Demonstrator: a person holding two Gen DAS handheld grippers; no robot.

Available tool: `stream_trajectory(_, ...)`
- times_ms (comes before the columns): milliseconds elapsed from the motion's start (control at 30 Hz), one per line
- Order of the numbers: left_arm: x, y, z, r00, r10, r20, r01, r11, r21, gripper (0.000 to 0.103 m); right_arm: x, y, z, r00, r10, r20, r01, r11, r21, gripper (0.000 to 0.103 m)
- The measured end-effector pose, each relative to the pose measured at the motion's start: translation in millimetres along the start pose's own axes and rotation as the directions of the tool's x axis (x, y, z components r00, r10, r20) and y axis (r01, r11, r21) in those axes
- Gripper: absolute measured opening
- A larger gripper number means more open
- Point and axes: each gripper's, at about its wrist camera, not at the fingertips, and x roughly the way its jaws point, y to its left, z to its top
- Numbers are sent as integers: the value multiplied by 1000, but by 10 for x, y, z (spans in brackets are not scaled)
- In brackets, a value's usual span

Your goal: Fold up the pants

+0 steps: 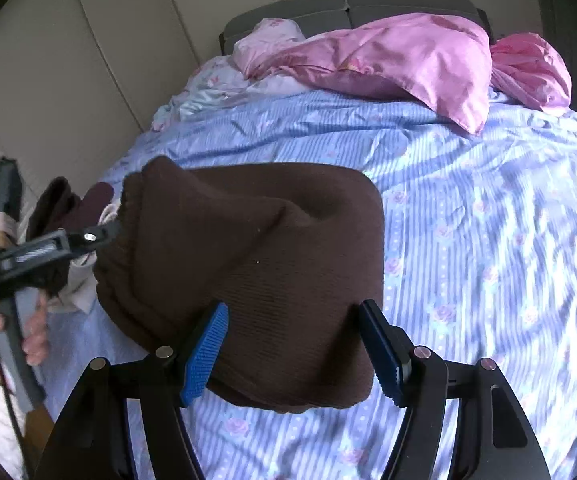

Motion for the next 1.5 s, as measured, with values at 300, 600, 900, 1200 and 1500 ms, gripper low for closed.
stream_trajectory(300,-35,-675,2,1000,-23,6,20,963,269,56,-6,-93,-27,1000,23,-3,-23,999,42,69)
stream_trajectory(600,277,-548,-5,997,-43,-71,55,984,170,31,-31,-101,-43,1000,27,-3,-27,999,45,69)
stream_trajectory(900,58,-349,13,989,-124,-80,128,991,38,13,-48,-84,-58,1000,26,-6,-26,999,43,69)
stream_trajectory(1200,27,67,-45,990,-55,-133,47,997,-61,13,-11,-5,-79,999,44,-7,-44,999,29,69)
stream_trajectory(1500,338,208,-263,982,31,-186,-43,997,-60,14,26,-47,-135,997,65,-34,-63,996,56,69)
